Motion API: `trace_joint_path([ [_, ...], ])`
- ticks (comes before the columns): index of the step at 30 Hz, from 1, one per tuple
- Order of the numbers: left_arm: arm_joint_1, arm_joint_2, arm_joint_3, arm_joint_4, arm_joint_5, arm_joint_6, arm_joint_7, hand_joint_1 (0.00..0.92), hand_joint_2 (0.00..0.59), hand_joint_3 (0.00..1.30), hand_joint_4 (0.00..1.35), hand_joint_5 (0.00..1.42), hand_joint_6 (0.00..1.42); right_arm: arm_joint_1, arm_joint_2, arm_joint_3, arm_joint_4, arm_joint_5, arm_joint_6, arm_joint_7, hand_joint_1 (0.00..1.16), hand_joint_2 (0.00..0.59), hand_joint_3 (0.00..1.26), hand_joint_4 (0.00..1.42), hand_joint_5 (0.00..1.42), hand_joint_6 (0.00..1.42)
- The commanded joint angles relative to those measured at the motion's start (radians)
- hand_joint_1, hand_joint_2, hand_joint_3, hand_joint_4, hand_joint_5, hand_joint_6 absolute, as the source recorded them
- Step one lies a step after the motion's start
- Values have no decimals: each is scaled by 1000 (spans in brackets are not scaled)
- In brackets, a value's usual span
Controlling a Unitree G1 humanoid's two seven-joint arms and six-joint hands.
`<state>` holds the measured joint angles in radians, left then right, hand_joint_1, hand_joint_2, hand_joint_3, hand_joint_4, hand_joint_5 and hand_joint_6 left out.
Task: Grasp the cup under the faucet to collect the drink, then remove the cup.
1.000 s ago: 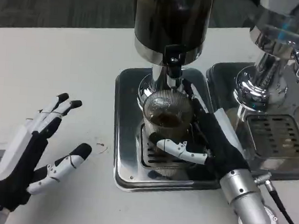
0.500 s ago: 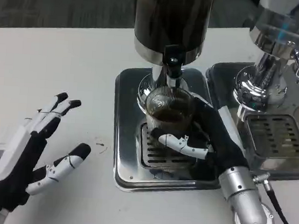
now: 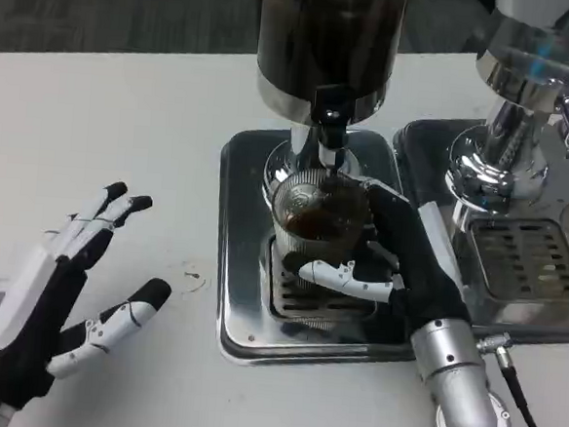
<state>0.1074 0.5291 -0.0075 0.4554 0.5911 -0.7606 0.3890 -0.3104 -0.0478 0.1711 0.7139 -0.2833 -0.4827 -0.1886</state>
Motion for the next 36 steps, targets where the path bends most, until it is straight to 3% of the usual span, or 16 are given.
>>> trace_joint_path([
  [1, 5, 9, 4, -7, -12, 6, 3, 0, 223, 178, 16, 204, 121, 9, 4, -3, 4, -9, -24, -32, 1023, 152, 536, 545, 518, 609],
  [14, -15, 7, -9, 7, -19, 2, -6, 0, 227, 187, 26, 214, 107, 43, -2, -12, -75, -44, -21, -107, 1050, 124, 566, 585, 656, 758],
  [29, -31, 6, -25, 17, -10, -1, 2, 0, 224, 187, 27, 216, 106, 76, -8, -23, -140, -60, -5, -126, 1051, 124, 573, 610, 709, 824],
  [36, -33, 7, -26, 15, -11, -2, 0, 0, 223, 187, 28, 208, 106, 109, -11, -21, -228, -72, 33, -119, 1051, 124, 573, 610, 717, 841],
])
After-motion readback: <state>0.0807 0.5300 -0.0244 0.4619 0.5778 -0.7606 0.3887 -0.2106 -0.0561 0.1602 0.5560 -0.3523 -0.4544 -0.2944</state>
